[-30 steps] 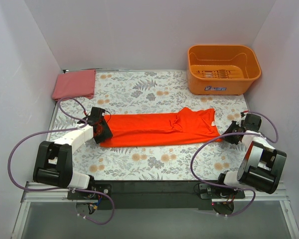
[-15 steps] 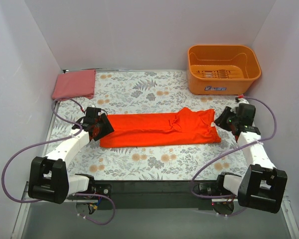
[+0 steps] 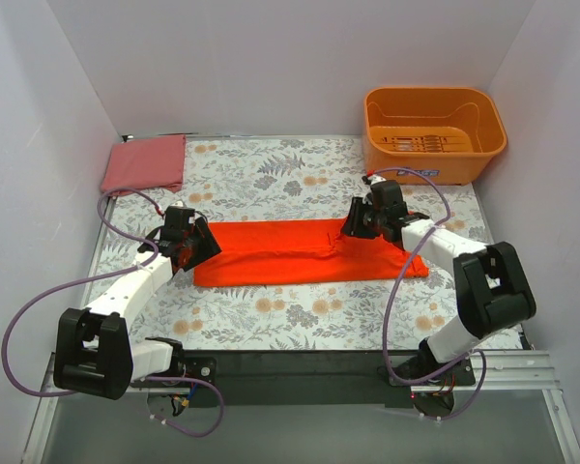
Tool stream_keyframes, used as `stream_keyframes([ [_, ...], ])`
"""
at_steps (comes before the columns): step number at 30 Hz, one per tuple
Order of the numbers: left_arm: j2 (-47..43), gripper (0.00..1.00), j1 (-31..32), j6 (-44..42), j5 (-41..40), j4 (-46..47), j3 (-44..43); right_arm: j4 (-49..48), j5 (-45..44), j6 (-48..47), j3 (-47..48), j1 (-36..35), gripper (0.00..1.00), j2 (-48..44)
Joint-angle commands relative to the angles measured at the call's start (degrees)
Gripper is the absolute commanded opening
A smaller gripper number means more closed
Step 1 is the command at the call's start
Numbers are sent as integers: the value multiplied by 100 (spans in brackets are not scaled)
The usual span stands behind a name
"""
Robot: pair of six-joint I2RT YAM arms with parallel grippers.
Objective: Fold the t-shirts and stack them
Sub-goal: Fold the tshirt
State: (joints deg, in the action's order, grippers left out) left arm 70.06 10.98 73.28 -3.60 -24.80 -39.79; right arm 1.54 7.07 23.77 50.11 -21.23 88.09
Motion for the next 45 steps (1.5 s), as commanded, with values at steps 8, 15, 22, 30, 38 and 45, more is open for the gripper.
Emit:
stream_keyframes([
  [8, -89, 57, -26, -68, 34, 80, 42, -409, -294, 251, 702, -408, 39, 920],
  [15, -54, 57, -26, -68, 61, 89, 42, -462, -163, 251, 956, -557, 39, 1368],
  [22, -10, 57, -26, -68, 122, 80, 33, -453, 57, 181, 1168, -610, 39, 1650],
  [30, 42, 57, -26, -68, 157, 107, 50, -514, 707, 242, 589, -190, 39, 317],
  [38, 368, 55, -26, -15, 219, 28, 41, -1410, 2164, 497, -1616, 1462, 39, -986],
  [45, 824, 52, -26, 46, 78, -148, -2, -1885, 3089, 383, -2988, 3534, 39, -1427],
])
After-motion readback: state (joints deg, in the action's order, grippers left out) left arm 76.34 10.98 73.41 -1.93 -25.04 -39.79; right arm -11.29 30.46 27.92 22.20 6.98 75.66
